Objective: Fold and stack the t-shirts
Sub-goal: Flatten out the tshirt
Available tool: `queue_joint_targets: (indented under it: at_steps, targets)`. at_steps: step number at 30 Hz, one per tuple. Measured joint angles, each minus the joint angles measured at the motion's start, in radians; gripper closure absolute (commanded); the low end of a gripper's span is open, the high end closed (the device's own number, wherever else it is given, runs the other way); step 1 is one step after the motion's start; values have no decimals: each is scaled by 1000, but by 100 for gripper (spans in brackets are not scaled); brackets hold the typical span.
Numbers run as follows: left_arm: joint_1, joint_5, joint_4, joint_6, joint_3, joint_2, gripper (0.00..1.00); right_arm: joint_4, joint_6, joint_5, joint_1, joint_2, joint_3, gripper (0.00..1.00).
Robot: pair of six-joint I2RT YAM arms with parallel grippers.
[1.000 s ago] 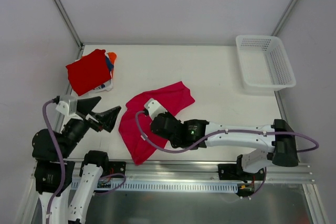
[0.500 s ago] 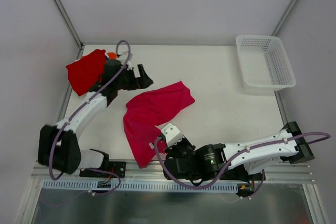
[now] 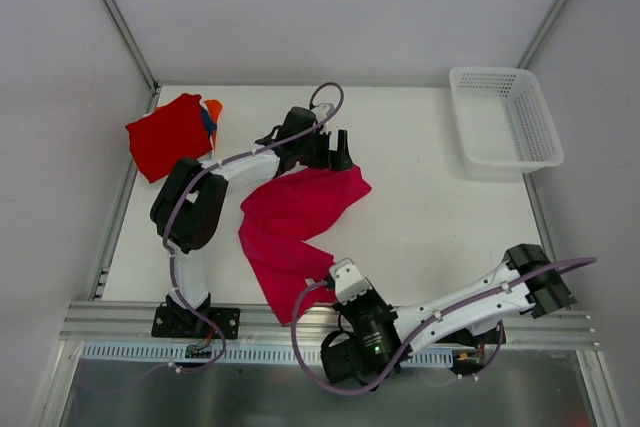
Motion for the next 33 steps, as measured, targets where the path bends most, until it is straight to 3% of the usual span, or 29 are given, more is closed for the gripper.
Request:
queue_joint_targets:
  at_steps: [8, 28, 31, 33]
  targets:
    - [-6, -150, -13, 37, 3, 74, 1, -38, 182, -39, 27, 175, 23, 100]
    - [-58, -418, -69, 196, 104, 191, 1, -64, 256, -73, -10, 113, 18, 100]
    - [-58, -436, -78, 206, 109, 192, 5, -63, 249, -78, -21, 137, 30, 100]
    - [-59, -450, -79, 212, 116, 198, 18, -63, 244, -79, -27, 142, 34, 100]
